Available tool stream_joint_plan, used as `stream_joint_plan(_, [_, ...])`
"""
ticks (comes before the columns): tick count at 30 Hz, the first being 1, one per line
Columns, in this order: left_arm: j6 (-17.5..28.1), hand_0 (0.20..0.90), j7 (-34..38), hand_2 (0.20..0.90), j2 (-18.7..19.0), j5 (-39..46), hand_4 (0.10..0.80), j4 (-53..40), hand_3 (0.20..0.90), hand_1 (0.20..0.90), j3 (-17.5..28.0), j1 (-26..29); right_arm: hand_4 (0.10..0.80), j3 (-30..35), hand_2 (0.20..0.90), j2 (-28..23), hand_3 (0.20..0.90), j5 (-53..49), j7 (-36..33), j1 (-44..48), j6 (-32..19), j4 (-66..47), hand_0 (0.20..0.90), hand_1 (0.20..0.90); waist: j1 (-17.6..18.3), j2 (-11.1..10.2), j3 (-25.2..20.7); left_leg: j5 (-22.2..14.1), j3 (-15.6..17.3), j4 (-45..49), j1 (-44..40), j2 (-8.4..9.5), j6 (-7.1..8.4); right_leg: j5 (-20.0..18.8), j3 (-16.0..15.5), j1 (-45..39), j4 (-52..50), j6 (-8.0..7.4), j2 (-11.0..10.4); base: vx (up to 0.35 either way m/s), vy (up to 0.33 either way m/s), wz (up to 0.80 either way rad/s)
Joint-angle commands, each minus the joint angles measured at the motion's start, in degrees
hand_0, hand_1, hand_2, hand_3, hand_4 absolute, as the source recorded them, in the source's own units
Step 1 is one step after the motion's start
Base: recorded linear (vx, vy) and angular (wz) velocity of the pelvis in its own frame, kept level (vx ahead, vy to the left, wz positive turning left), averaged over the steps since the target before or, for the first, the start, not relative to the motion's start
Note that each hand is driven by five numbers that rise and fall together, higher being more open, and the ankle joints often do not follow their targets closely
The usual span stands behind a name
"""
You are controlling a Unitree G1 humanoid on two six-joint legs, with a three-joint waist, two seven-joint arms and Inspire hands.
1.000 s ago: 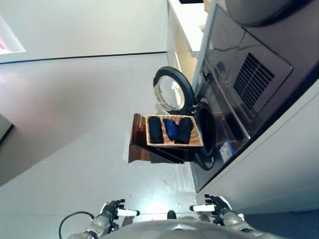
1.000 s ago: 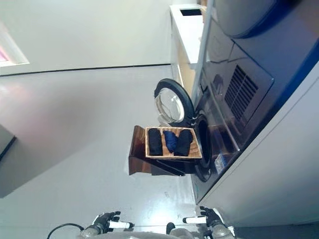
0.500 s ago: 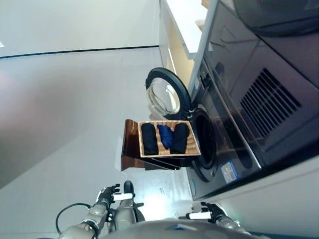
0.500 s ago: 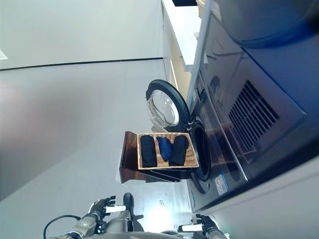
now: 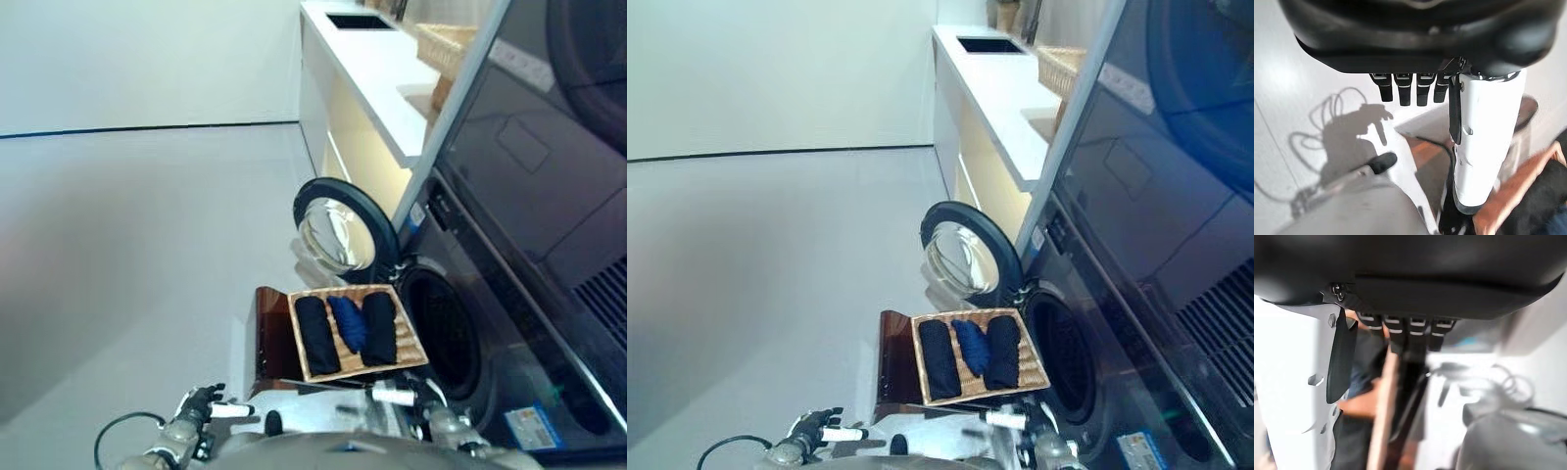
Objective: Pick up the clothes and place them into the washing machine
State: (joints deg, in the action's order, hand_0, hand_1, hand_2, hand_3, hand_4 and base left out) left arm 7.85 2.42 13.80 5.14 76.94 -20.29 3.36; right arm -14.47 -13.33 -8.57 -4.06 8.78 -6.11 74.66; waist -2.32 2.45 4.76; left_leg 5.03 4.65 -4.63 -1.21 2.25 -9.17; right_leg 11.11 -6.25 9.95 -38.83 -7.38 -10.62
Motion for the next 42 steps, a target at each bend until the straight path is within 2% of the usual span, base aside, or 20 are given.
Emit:
stream_joint_plan(1, [2.1,0.900,0.5,0.900,2.1,-1.5,0.800,-1.3,0.900,0.900,1.0,1.2,0.800,-3.2,0.900,-6.4,0.900,7.4,-3.9,6.3,-0.3,-2.5,0.900,0.900,-0.4,-1.2,1.1,-4.8,0.6,4.2,2.3,-2.87,8.87,-13.0,-9.7,-0.3,25.5,0.90,-1.3,0.231,-0.135,-0.01])
stream_joint_plan(2, [2.3,0.900,0.7,0.900,2.2,-2.1,0.800,-1.8,0.900,0.900,1.1,1.7,0.800,-3.9,0.900,-6.4,0.900,8.9,-4.4,7.5,0.1,-2.3,0.900,0.900,-0.7,-1.9,1.8,-5.4,0.2,4.7,2.1,-2.48,9.25,-14.3,-10.2,-2.5,30.8,0.46,-1.8,0.211,-0.157,0.09])
stream_joint_plan(3, [2.3,0.900,0.7,0.900,2.2,-2.0,0.800,-2.0,0.900,0.900,0.9,2.0,0.800,-5.0,0.900,-6.6,0.900,9.9,-5.1,7.8,0.1,-2.4,0.900,0.900,0.0,-2.4,2.1,-6.4,-0.8,5.4,2.1,-2.07,9.18,-14.1,-5.4,-4.0,32.4,0.23,-0.7,0.092,-0.088,0.14])
stream_joint_plan(5, [2.7,0.900,1.3,0.900,2.3,-1.4,0.800,-2.6,0.900,0.900,1.0,2.0,0.800,-5.6,0.900,-6.5,0.900,10.7,-5.5,8.4,0.3,-2.5,0.900,0.900,-0.6,-2.6,2.3,-6.0,-0.3,5.6,2.8,-2.39,9.36,-14.3,-5.6,-3.7,31.9,0.32,-0.5,0.023,-0.044,0.67])
stream_joint_plan(6, [2.7,0.900,1.6,0.900,1.4,-0.2,0.800,-3.7,0.900,0.900,0.9,2.7,0.800,-6.7,0.900,-7.5,0.900,11.4,-5.9,10.4,0.8,-1.8,0.900,0.900,-1.6,-2.5,2.5,-5.4,-0.6,5.2,4.3,-2.28,9.67,-15.2,-8.5,-3.3,33.4,-0.01,-1.5,-0.023,-0.040,0.93])
stream_joint_plan(8, [3.2,0.900,2.2,0.900,1.1,0.8,0.800,-5.1,0.900,0.900,0.6,2.7,0.800,-7.4,0.900,-8.5,0.900,12.5,-6.4,12.2,1.2,-1.7,0.900,0.900,-1.9,-2.2,2.7,-5.2,-1.0,5.1,5.9,-2.09,9.68,-15.8,-9.8,-2.3,33.3,-0.37,-2.3,-0.167,-0.048,0.42])
stream_joint_plan(9, [4.0,0.900,3.3,0.900,0.9,3.0,0.800,-7.7,0.900,0.900,-0.2,4.3,0.800,-9.2,0.900,-9.2,0.900,13.1,-7.9,17.2,1.6,-1.2,0.900,0.900,-2.0,-1.2,5.1,-4.6,-1.7,7.1,11.4,-1.91,9.98,-16.0,-9.1,2.2,31.3,0.00,-2.5,-0.339,-0.066,0.06])
stream_joint_plan(11, [4.5,0.900,4.0,0.900,0.8,4.6,0.800,-10.0,0.900,0.900,-0.9,5.3,0.800,-11.1,0.900,-9.5,0.900,13.9,-9.5,21.7,2.1,0.5,0.900,0.900,-2.9,-0.6,6.3,-3.9,-2.4,9.2,16.3,-1.70,10.15,-16.0,-9.2,6.4,30.0,0.53,-2.4,-0.286,-0.053,0.08])
stream_joint_plan(18, [5.4,0.900,4.9,0.900,1.6,8.0,0.800,-15.7,0.900,0.900,-3.0,5.6,0.800,-13.1,0.900,-10.4,0.900,13.9,-13.1,32.1,3.7,6.6,0.900,0.900,-5.4,1.3,9.0,-2.5,-3.4,10.6,23.0,-2.26,10.51,-15.3,-9.1,12.2,28.3,0.87,-2.4,-0.057,-0.016,0.07])
stream_joint_plan(21, [6.0,0.900,5.4,0.900,2.1,10.1,0.800,-17.9,0.900,0.900,-3.3,6.0,0.800,-11.4,0.900,-12.3,0.900,11.3,-14.2,35.8,3.8,7.7,0.900,0.900,-6.2,2.1,10.1,-2.3,-3.2,11.0,25.2,-2.42,10.79,-15.1,-8.9,14.7,27.5,0.85,-2.6,-0.008,0.004,0.00])
stream_joint_plan(25, [7.1,0.900,5.8,0.900,2.2,14.9,0.800,-23.3,0.900,0.900,-4.1,5.3,0.800,-6.0,0.900,-16.1,0.900,3.7,-17.9,41.4,4.0,10.7,0.900,0.900,-7.4,4.7,11.8,-2.1,-3.1,11.5,28.0,-2.03,11.05,-14.9,-8.5,17.6,26.2,0.71,-3.4,0.006,0.022,0.08])
stream_joint_plan(26, [7.1,0.900,5.8,0.900,2.2,14.9,0.800,-23.3,0.900,0.900,-4.1,5.3,0.800,-6.0,0.900,-16.2,0.900,3.7,-17.9,41.4,4.0,10.7,0.900,0.900,-7.4,4.7,11.8,-2.1,-3.1,11.5,28.0,-2.03,11.05,-14.9,-8.5,17.6,26.2,0.71,-3.4,0.014,0.054,0.02])
stream_joint_plan(28, [7.6,0.900,6.0,0.900,2.3,16.7,0.800,-25.6,0.900,0.900,-5.1,4.1,0.800,-3.0,0.900,-19.4,0.900,-0.3,-21.0,44.9,4.1,12.6,0.900,0.900,-8.0,6.8,12.2,-2.2,-2.7,12.1,29.3,-1.52,11.08,-14.5,-8.0,19.4,24.9,0.63,-4.0,0.026,0.062,0.01])
stream_joint_plan(29, [7.6,0.900,6.0,0.900,2.3,16.7,0.800,-25.6,0.900,0.900,-5.2,4.1,0.800,-3.0,0.900,-19.4,0.900,-0.3,-21.0,44.9,4.1,12.6,0.900,0.900,-8.0,6.8,12.2,-2.2,-2.7,12.1,29.4,-1.52,11.08,-14.5,-7.9,19.4,24.9,0.63,-4.0,0.022,0.048,0.02])
stream_joint_plan(31, [8.0,0.900,6.5,0.900,2.1,17.4,0.800,-26.0,0.900,0.900,-5.5,3.5,0.800,-1.6,0.900,-20.1,0.900,-1.3,-23.5,45.5,3.6,12.4,0.900,0.900,-8.1,7.5,12.4,-2.3,-2.4,12.3,29.7,-1.39,11.05,-14.3,-7.7,19.8,24.6,0.61,-4.2,0.028,0.047,-0.04])
stream_joint_plan(32, [8.5,0.900,7.7,0.900,1.6,17.3,0.800,-25.4,0.900,0.900,-7.4,2.7,0.800,0.8,0.900,-20.7,0.900,-2.9,-27.8,45.6,2.8,12.3,0.900,0.900,-7.7,8.7,12.5,-2.8,-1.9,12.7,29.6,-1.06,10.92,-14.1,-6.9,20.1,24.3,0.60,-4.2,0.060,0.084,-0.11])
stream_joint_plan(38, [8.6,0.900,9.6,0.900,0.4,17.7,0.800,-21.8,0.900,0.900,-9.1,2.2,0.800,3.3,0.900,-17.6,0.900,-7.9,-29.9,43.1,1.7,12.9,0.900,0.900,-6.6,9.3,11.8,-3.4,-1.3,11.9,27.9,-0.76,10.78,-14.2,-5.7,19.2,25.0,0.52,-4.1,0.054,0.054,-0.13])
stream_joint_plan(42, [9.6,0.900,10.7,0.900,-0.3,18.5,0.800,-20.3,0.900,0.900,-9.5,1.6,0.800,3.8,0.900,-12.9,0.900,-8.8,-31.7,39.4,0.7,12.1,0.900,0.900,-5.4,9.3,11.3,-3.4,-0.8,10.6,26.4,-0.75,10.87,-14.7,-5.2,17.4,27.1,0.43,-3.8,0.027,0.014,-0.14])
